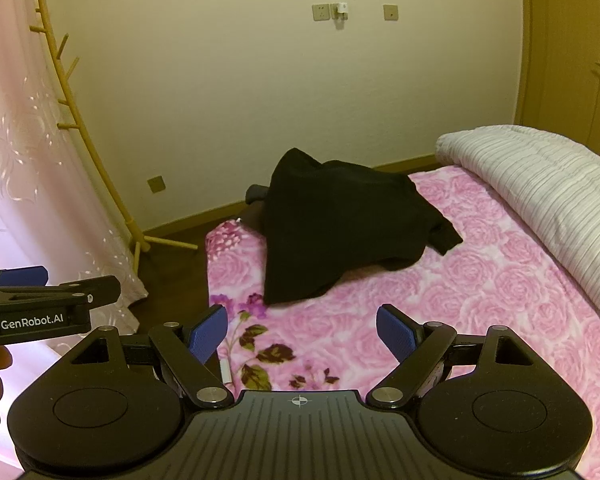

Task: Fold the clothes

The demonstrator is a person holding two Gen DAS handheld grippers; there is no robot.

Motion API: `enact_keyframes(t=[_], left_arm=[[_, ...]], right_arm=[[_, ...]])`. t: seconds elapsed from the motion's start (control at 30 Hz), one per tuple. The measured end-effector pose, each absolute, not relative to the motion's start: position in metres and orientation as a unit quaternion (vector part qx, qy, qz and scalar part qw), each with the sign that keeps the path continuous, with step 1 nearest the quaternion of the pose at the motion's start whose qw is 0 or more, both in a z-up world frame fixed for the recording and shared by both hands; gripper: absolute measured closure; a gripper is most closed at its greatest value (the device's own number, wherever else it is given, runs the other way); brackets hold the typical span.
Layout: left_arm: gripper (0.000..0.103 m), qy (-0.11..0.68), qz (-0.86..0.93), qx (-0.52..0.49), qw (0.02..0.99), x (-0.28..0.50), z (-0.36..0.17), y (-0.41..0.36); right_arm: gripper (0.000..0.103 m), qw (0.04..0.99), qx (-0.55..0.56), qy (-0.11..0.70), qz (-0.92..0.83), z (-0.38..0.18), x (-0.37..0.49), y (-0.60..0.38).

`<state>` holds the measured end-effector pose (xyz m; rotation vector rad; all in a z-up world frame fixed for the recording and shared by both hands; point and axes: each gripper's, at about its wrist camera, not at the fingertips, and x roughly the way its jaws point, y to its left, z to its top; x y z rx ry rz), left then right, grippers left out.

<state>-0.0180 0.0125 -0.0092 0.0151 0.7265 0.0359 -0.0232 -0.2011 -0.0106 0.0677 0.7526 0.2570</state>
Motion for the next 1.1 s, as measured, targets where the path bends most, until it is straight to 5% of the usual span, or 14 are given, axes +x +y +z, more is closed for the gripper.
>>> enact_keyframes(t=[0.8, 1.1], left_arm=[[0.009, 0.354, -0.013, 0.007, 0.935, -0.007, -0.016, -0.001], [0.007, 0.350, -0.061, 0.051, 0.933, 0.067, -0.042, 0.012]], right_arm=[[0.018, 0.927, 0.015, 0.359, 0.108, -0.014, -0.027, -0.241], [0.018, 0.934, -0.047, 0.341, 0.094, -0.028, -0.009, -0.264]])
